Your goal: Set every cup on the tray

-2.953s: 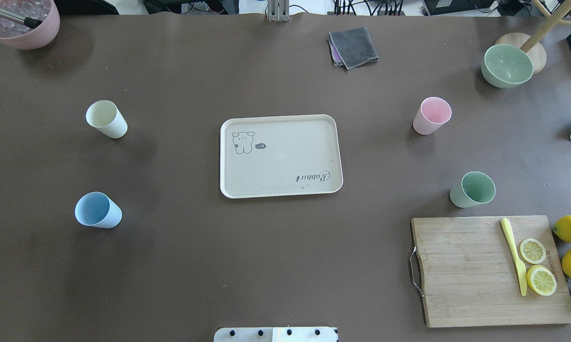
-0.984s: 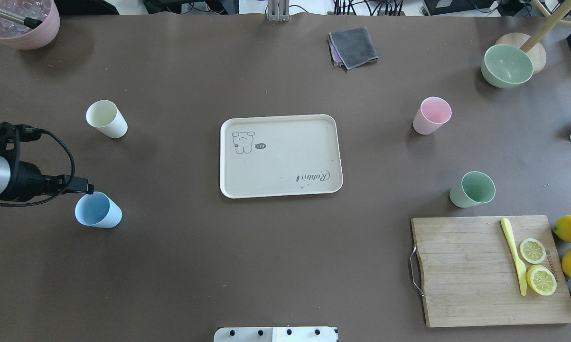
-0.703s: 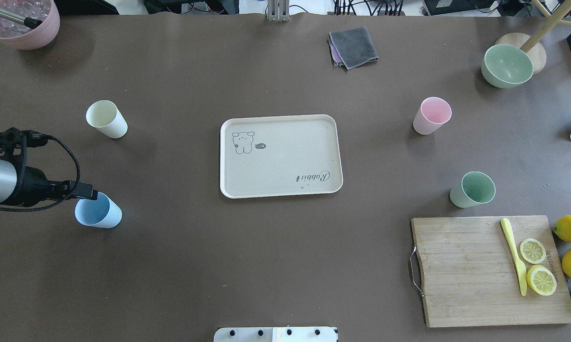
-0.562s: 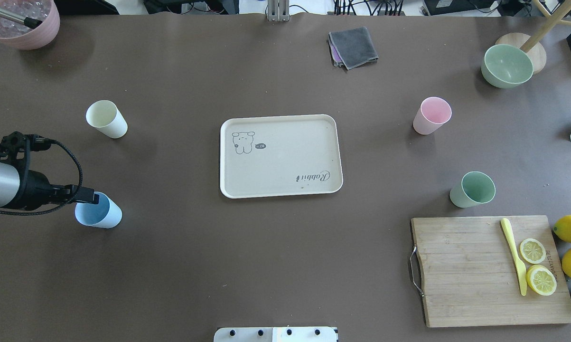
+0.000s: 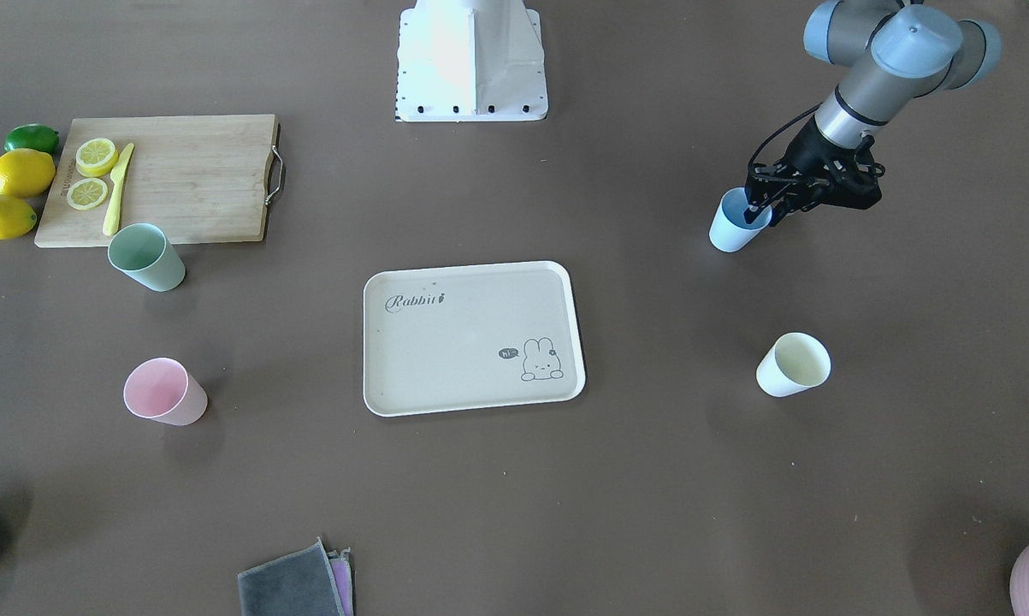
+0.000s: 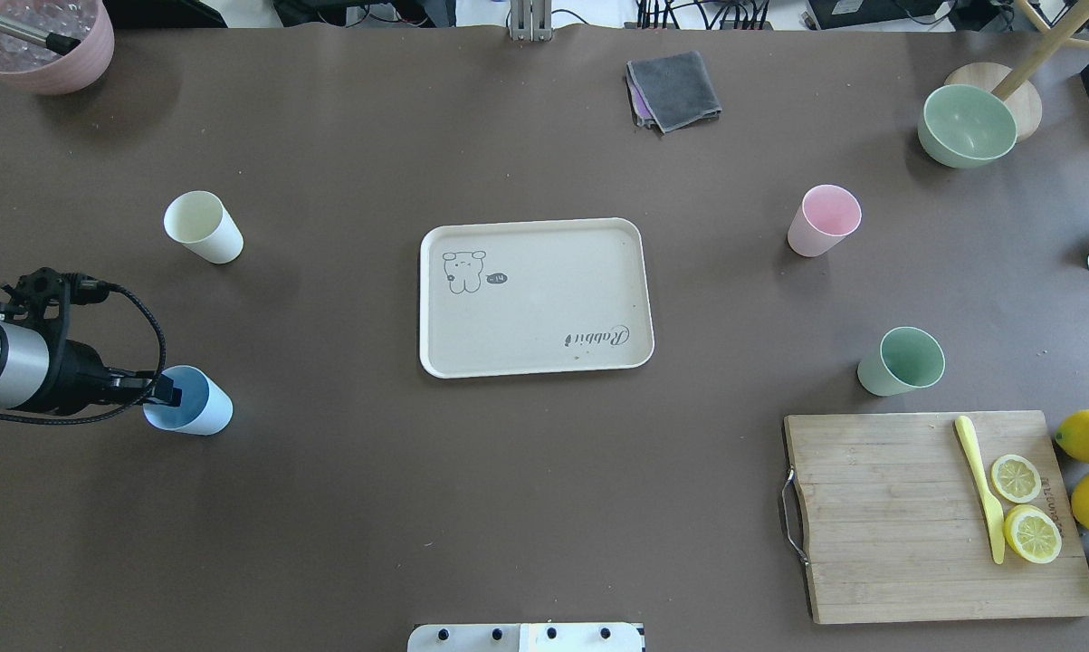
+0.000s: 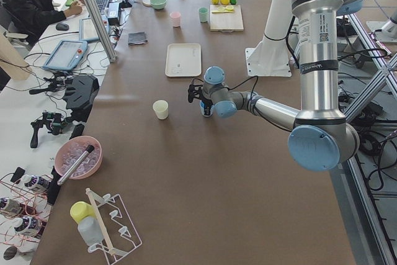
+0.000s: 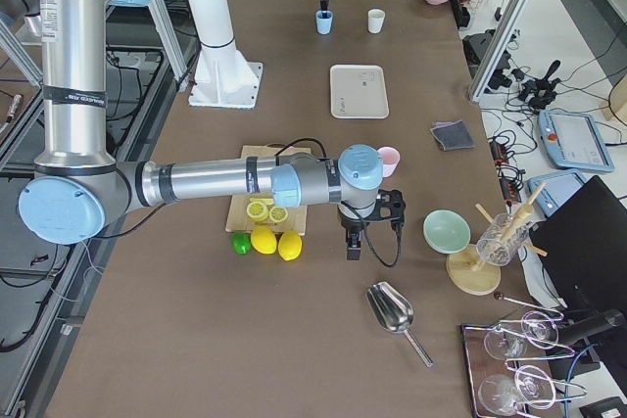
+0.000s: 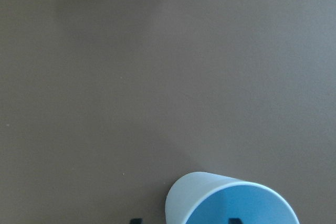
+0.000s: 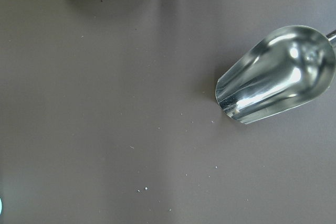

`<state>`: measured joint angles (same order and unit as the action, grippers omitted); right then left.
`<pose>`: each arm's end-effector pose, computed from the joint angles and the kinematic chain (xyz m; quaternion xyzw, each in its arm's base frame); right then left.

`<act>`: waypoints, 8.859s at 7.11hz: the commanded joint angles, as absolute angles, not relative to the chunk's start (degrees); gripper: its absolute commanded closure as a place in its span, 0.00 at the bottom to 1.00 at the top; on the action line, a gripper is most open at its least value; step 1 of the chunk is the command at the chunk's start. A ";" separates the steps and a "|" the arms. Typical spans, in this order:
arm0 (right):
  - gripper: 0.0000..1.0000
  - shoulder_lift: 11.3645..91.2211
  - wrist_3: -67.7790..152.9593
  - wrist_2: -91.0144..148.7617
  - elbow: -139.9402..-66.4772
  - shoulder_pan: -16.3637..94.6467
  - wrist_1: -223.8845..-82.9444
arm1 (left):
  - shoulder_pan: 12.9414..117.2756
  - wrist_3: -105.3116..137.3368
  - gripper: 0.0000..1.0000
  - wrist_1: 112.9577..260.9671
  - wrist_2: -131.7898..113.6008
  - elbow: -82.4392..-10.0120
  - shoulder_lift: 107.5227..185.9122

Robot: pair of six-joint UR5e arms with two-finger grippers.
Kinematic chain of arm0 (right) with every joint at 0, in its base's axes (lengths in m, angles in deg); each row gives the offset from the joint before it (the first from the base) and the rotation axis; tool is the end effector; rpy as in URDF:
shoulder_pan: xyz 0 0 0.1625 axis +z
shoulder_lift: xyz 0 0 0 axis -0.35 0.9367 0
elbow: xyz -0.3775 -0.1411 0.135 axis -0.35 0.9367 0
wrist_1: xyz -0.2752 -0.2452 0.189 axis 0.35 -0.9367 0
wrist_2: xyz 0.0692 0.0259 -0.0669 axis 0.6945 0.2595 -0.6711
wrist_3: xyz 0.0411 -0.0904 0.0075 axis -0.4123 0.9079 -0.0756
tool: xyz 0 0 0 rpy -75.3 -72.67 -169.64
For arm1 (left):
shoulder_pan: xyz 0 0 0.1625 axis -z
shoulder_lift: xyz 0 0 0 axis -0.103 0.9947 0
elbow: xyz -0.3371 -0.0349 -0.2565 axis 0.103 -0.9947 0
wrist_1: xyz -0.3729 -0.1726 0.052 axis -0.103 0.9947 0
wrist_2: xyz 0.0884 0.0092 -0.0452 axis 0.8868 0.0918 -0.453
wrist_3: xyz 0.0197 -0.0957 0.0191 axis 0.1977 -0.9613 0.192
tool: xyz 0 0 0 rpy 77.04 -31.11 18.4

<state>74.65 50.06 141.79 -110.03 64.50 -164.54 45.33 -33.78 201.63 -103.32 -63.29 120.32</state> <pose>0.0201 -0.4787 0.5954 0.0216 -0.3947 0.0027 0.9185 0.3031 -0.3656 0.4843 0.0611 0.4692 -0.0090 0.8809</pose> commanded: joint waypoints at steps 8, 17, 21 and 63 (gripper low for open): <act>0.00 70.54 38.05 143.68 -116.11 56.10 -163.86 | 51.27 -44.21 1.00 185.95 -108.79 -66.44 136.23; 0.00 73.50 18.49 135.58 -116.39 38.23 -147.16 | 40.64 -51.87 1.00 169.56 -96.74 -58.62 159.20; 0.00 73.77 16.55 135.06 -117.26 34.81 -146.98 | 39.14 -51.96 1.00 169.56 -95.32 -57.83 160.26; 1.00 38.53 -2.52 125.12 -106.98 19.06 -161.57 | 63.49 -10.65 0.02 191.42 -104.28 -36.21 147.70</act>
